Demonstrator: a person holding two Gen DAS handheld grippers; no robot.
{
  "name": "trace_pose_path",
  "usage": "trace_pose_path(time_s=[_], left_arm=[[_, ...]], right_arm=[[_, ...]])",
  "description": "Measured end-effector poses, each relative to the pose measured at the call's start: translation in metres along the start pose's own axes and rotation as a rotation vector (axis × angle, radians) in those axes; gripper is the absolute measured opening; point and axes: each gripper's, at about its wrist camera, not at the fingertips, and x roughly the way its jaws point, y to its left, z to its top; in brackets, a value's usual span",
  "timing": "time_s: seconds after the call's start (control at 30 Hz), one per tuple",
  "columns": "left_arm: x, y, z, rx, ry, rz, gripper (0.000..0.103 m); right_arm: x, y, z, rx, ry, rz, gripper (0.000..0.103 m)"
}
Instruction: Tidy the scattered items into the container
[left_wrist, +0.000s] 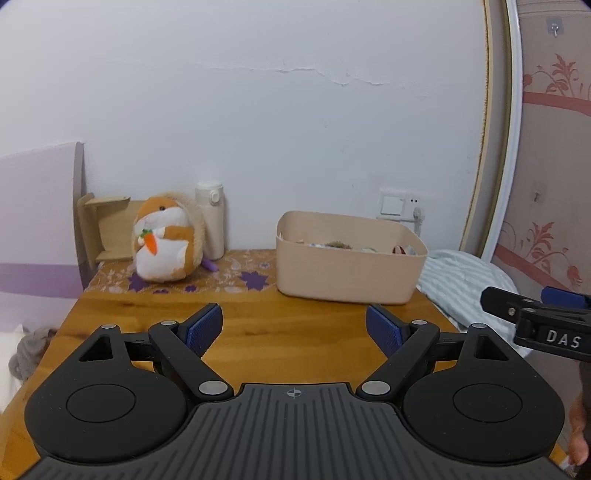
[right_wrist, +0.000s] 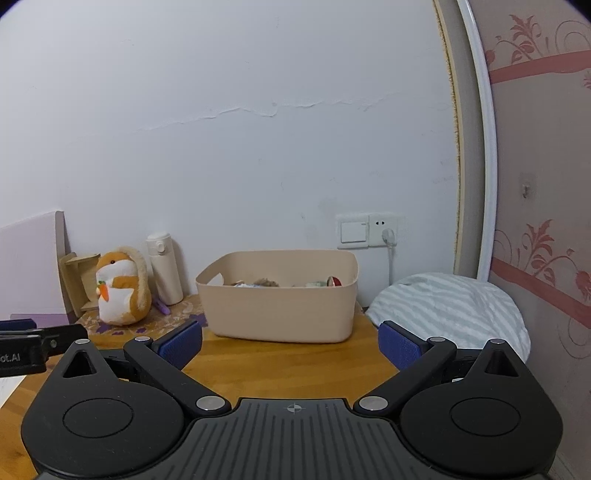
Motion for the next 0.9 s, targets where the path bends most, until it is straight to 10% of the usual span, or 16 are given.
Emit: trace_pose_path(time_s=[0.9], left_arm=[[-0.092,-0.014,-0.048,-0.020,-0.016,0.011,0.088]], right_arm=[[-0.086,0.017,-0.050,-0.024,0.004,0.007,0.103]])
